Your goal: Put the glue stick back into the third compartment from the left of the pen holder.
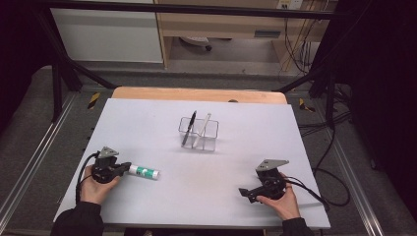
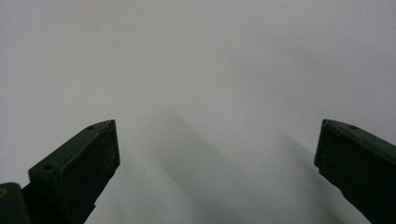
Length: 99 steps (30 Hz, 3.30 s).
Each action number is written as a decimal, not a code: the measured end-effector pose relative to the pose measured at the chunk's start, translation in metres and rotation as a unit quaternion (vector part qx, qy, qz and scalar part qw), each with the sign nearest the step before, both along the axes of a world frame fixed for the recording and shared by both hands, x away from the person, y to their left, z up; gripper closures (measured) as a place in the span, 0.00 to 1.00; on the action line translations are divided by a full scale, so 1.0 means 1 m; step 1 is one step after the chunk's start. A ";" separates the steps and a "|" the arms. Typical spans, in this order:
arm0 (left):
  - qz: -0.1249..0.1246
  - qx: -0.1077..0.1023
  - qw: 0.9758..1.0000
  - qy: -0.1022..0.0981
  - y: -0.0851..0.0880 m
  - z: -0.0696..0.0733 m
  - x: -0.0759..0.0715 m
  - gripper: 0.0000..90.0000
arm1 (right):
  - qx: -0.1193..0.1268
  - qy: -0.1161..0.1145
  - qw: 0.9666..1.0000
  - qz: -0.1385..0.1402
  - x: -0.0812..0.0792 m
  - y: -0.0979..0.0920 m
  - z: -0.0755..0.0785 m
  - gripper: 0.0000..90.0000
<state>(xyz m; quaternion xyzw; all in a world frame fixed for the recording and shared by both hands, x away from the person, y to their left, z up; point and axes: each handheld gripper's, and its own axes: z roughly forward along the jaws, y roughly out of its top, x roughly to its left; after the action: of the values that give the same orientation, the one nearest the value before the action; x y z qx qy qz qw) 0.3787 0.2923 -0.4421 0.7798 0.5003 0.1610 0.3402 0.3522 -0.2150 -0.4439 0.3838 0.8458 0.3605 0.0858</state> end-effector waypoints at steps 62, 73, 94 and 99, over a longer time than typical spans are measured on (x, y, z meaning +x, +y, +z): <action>-0.118 0.011 0.992 -0.042 -0.082 0.010 -0.028 0.87 | -0.001 -0.007 0.999 0.042 -0.003 0.050 0.012 0.01; -0.103 -0.002 0.993 -0.054 -0.034 0.013 -0.031 0.46 | -0.003 -0.011 0.998 0.068 0.001 0.083 0.022 0.01; -0.091 -0.001 0.995 -0.045 -0.005 0.008 -0.025 0.04 | -0.059 0.014 0.987 0.146 0.040 0.190 0.034 0.12; -0.093 0.002 0.995 -0.040 -0.008 0.006 -0.024 0.03 | -0.069 0.021 0.984 0.161 0.048 0.201 0.028 0.20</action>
<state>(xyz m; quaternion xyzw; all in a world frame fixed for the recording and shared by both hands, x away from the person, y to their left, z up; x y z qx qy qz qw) 0.3545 0.2845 -0.4358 0.8167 0.4112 0.1602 0.3720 0.3998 -0.0139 -0.4157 0.2429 0.9213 0.3018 0.0350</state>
